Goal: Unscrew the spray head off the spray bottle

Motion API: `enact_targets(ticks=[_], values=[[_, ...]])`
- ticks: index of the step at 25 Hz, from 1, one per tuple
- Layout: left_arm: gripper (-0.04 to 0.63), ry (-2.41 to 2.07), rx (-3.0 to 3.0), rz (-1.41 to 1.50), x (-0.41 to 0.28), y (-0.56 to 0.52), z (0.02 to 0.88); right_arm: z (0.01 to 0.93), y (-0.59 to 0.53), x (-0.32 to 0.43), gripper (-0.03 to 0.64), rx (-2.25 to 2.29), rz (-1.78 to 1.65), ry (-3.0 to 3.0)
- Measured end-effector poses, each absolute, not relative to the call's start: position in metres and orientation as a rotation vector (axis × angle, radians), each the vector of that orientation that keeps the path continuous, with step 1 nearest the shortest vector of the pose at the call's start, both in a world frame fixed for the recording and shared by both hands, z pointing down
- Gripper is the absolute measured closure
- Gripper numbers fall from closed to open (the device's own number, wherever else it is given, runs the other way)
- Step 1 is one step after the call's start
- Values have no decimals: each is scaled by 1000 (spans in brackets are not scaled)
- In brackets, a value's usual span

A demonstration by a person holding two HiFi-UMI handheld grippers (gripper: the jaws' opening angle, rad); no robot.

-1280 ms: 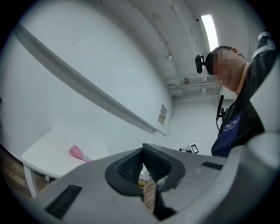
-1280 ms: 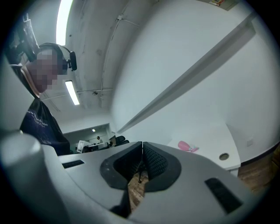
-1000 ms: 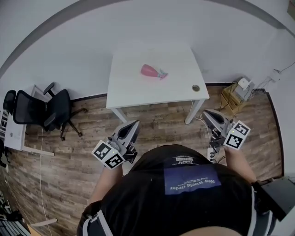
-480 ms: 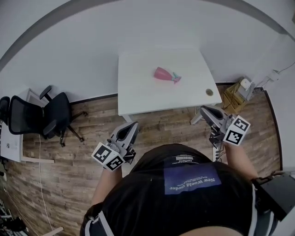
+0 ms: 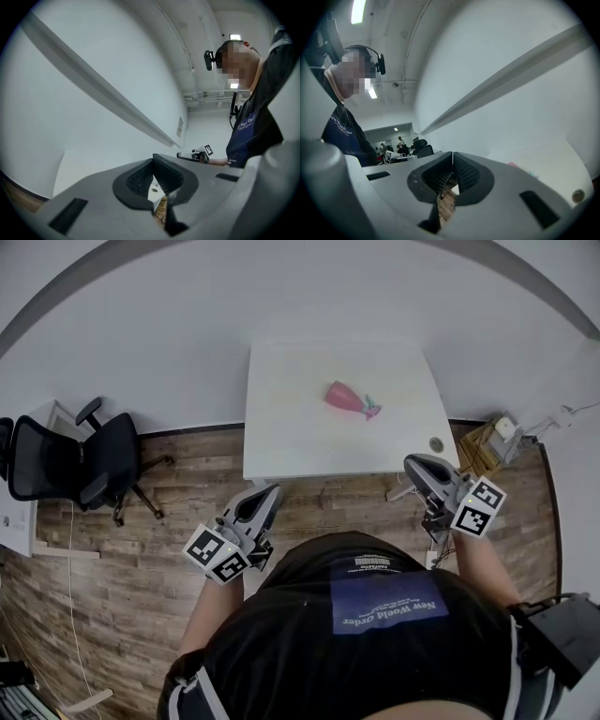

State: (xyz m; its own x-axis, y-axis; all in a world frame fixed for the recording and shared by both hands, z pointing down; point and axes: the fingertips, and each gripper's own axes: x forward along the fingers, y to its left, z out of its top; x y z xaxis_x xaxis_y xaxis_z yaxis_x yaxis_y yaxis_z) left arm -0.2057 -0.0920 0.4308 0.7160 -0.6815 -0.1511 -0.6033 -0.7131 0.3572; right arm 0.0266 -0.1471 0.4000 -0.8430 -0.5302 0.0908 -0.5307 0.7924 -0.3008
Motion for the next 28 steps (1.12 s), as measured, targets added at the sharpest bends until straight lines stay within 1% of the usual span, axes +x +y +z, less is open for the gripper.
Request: enact_targets(ticks=[6, 13, 19, 28], values=[[592, -1099, 2632, -371, -175, -133, 424, 410, -204, 49, 620, 767, 535, -3010], [592, -1200, 2605, -383, -117, -183, 410, 396, -272, 91, 620, 625, 520, -3061], [592, -1250, 2581, -346, -67, -215, 410, 411, -313, 132, 620, 552, 585, -3072], [594, -1301, 2543, -270, -40, -251, 417, 439, -345, 160, 620, 514, 681, -3082]])
